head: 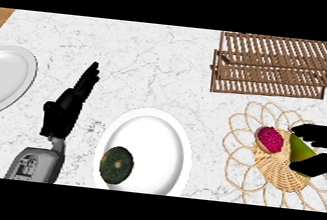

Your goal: Pick the pear from the placemat and place it in the tiered shelf

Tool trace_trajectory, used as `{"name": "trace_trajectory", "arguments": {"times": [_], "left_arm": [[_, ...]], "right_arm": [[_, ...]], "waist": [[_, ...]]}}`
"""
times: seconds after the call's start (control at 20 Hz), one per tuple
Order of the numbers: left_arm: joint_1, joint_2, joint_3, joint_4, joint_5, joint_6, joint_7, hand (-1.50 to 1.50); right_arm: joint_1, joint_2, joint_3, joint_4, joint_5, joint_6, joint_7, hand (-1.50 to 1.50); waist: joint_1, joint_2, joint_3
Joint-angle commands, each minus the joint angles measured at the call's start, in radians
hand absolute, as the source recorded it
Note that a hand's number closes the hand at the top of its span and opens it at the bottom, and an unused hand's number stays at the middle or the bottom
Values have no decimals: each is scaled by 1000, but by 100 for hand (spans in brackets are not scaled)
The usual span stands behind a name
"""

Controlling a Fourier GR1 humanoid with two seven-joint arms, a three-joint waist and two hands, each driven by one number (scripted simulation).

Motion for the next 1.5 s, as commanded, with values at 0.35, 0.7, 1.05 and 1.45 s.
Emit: {"name": "trace_trajectory", "arguments": {"times": [0.35,0.7,1.05,1.45], "left_arm": [[24,-16,-10,16,-16,-3,-42,0],[17,-14,-16,-9,-9,-14,3,0],[4,-22,-17,4,-34,16,-16,0],[-24,16,22,39,-12,-13,-12,0]], "right_arm": [[19,46,75,-162,120,-36,-48,150],[-12,377,579,-417,480,-267,147,150],[-17,456,765,-437,554,-569,256,150],[-88,458,903,-759,651,-665,500,150]], "waist": [[-3,-1,2],[15,-11,0],[7,0,3],[-5,-4,2]]}}
